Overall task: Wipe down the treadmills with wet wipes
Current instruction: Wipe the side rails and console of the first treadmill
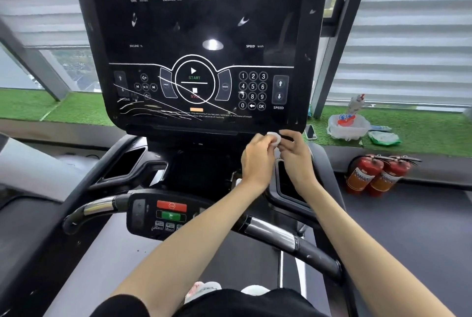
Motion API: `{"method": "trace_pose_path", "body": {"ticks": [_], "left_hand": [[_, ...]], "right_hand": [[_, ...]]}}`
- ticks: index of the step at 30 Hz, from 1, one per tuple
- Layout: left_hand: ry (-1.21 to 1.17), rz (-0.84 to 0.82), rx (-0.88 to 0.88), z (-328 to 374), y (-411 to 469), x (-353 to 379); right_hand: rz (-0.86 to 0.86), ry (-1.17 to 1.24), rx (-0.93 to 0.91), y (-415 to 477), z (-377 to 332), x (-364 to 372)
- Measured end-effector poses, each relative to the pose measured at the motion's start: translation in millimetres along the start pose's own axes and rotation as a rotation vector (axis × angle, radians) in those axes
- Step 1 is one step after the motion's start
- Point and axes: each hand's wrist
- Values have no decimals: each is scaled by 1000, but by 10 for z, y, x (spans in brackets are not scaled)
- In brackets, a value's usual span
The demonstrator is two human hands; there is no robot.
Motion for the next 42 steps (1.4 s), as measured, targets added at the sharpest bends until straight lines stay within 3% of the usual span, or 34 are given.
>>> {"method": "trace_pose_path", "body": {"ticks": [6,15,29,35,37,40,42], "left_hand": [[2,149,-45,-285,181,-349],[140,264,-189,-890,554,-1089],[227,214,-56,-1811,893,-2115],[101,219,-68,-2191,1009,-2372],[17,220,-131,-2276,1033,-2409],[-123,284,-418,-2502,1112,-2533],[-141,284,-486,-2657,1111,-2617]], "right_hand": [[83,-240,-169,-118,-138,289],[-5,-524,-411,-248,-117,747],[-177,-668,-392,-195,-359,2130],[-213,-729,-310,-177,-349,2474],[-203,-746,-295,-171,-339,2548],[-194,-783,-267,-169,-325,2607],[-201,-817,-277,-158,-308,2610]]}}
Point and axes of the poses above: each hand's wrist, its own y-axis towards the middle knuckle, its own x-axis out of the palm, z = x × y, and after that the axes turned 8 degrees about -x, right-handed
